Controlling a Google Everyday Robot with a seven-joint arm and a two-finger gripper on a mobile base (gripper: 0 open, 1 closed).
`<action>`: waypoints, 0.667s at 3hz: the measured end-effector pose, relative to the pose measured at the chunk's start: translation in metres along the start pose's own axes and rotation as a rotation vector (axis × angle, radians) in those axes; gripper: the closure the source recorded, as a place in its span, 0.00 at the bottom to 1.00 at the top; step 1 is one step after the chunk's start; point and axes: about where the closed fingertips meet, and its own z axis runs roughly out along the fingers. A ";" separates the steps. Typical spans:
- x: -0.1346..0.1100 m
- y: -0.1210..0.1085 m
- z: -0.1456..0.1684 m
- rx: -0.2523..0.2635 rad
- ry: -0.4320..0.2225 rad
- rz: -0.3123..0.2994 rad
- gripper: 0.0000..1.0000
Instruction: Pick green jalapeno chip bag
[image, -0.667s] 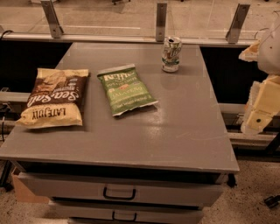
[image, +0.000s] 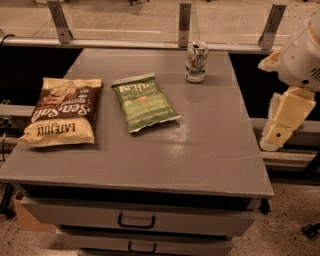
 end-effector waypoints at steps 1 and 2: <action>-0.041 -0.021 0.046 -0.034 -0.100 -0.049 0.00; -0.080 -0.042 0.086 -0.059 -0.197 -0.073 0.00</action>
Offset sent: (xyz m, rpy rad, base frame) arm 0.1309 0.1305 -0.0778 0.2906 -0.0090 0.1949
